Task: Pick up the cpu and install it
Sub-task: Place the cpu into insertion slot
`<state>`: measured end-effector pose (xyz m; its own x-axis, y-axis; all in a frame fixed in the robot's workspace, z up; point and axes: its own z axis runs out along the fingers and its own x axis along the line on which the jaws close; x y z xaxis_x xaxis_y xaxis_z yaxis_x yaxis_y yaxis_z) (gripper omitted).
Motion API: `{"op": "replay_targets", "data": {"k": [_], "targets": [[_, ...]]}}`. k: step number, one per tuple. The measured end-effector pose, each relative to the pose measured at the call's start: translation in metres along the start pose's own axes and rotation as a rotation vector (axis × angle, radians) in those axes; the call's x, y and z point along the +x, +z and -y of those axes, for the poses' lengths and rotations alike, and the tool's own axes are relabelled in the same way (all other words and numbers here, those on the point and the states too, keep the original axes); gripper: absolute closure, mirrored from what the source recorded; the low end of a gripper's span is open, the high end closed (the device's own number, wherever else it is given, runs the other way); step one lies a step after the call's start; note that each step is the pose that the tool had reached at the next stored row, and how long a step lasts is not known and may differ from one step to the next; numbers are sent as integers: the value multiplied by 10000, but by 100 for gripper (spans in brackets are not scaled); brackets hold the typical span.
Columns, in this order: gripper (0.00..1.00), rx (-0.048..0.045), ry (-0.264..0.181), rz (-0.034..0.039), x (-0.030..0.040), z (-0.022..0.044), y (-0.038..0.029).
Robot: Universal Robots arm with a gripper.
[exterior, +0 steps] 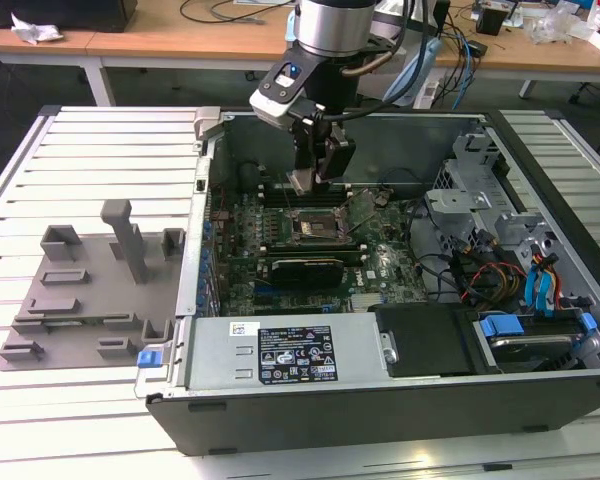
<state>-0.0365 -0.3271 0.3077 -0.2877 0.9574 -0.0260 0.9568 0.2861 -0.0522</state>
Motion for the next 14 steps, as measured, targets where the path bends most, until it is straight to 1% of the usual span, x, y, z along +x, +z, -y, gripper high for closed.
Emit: {"op": "replay_targets", "data": {"k": [3,6,9,14], "targets": [[45,7,211,-7,0,0,0],[45,16,521,-22,0,0,0],[45,31,1132,-54,0,0,2],[45,55,2031,-100,0,0,4]]}}
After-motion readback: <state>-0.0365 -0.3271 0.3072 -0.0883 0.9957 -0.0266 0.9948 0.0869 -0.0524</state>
